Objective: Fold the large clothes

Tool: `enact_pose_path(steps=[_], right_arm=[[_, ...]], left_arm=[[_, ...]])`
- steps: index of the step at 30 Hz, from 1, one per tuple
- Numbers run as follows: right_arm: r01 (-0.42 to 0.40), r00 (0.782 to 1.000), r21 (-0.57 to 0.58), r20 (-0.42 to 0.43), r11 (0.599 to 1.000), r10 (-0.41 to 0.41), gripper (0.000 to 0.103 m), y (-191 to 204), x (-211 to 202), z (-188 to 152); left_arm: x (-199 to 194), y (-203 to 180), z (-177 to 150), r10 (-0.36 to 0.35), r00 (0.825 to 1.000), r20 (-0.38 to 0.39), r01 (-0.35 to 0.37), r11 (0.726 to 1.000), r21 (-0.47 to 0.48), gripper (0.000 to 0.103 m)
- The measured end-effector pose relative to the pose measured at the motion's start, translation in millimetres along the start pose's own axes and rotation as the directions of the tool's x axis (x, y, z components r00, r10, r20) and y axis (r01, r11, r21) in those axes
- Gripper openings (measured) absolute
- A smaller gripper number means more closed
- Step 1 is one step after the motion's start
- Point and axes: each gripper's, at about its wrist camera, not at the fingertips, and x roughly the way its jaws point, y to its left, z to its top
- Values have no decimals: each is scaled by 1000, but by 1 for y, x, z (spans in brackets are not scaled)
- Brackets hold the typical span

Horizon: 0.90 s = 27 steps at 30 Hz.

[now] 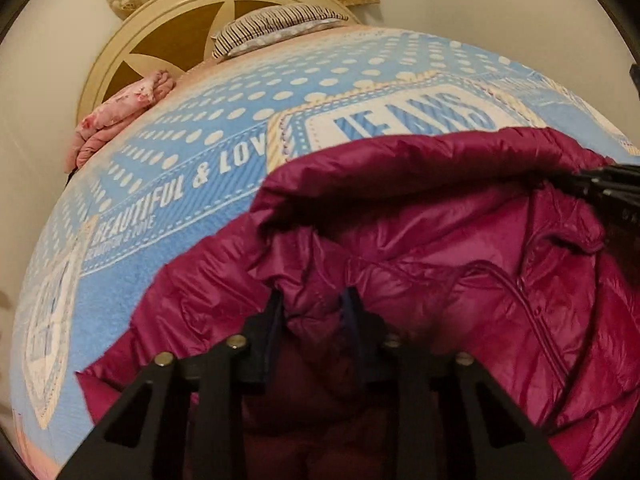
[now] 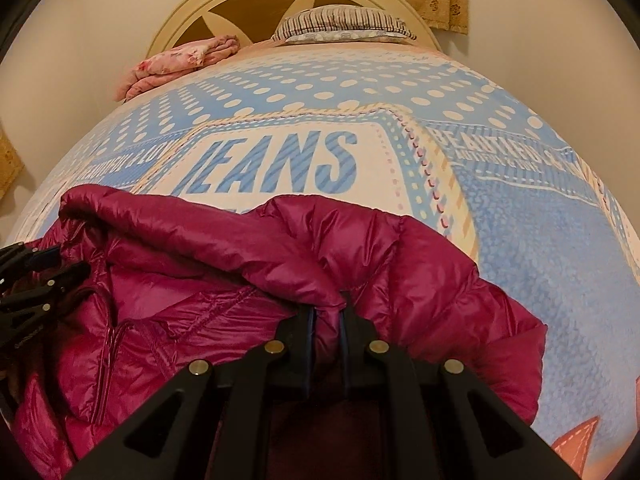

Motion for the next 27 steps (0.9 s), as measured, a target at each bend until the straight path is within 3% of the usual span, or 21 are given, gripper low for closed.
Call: enact_pose_path(steps=[4, 5, 7, 8, 9, 14, 16, 19, 22, 25, 27], right_arm=[[-19, 997, -17, 71, 1000, 21, 12, 0, -30, 0], [-9, 995, -23, 101, 1000, 11, 17, 1, -39, 1], [-31, 984, -20, 173, 999, 34, 46, 4, -62, 6], [-54, 980, -5, 193, 999, 54, 73, 4, -68, 10], [-74, 973, 28, 222, 997, 66, 79, 6, -75, 16], [-76, 988, 40, 139, 996, 70, 77, 45, -50, 68], [-61, 996, 46, 71, 997, 58, 58, 61, -26, 85], [-70, 995, 20, -70, 997, 71, 55, 73, 9, 84], [-82, 990, -15, -114, 996, 80, 55, 77, 16, 58], [-80, 991, -53, -113, 995, 73, 55, 74, 17, 36], [-93, 991, -45, -105, 995, 88, 55, 69, 18, 28]], left_arm=[[4, 5, -4, -34, 999, 32, 35, 999, -33, 31], [5, 7, -4, -47, 998, 39, 49, 998, -46, 31], [5, 8, -6, -62, 997, 49, 65, 996, -59, 31], [5, 9, -6, -64, 997, 52, 68, 996, -61, 31], [7, 9, -6, -65, 996, 54, 68, 996, -61, 31], [6, 1, -6, -47, 997, 65, 49, 998, -26, 29], [6, -2, -6, -35, 997, 66, 35, 999, -11, 29], [3, -2, -6, -26, 996, 81, 27, 1000, -8, 29], [-17, 5, -9, 7, 989, 149, -1, 999, -43, 37], [-47, 14, -13, 45, 968, 247, -17, 993, -115, 53], [-70, 22, -8, 50, 943, 330, 9, 985, -174, 79]])
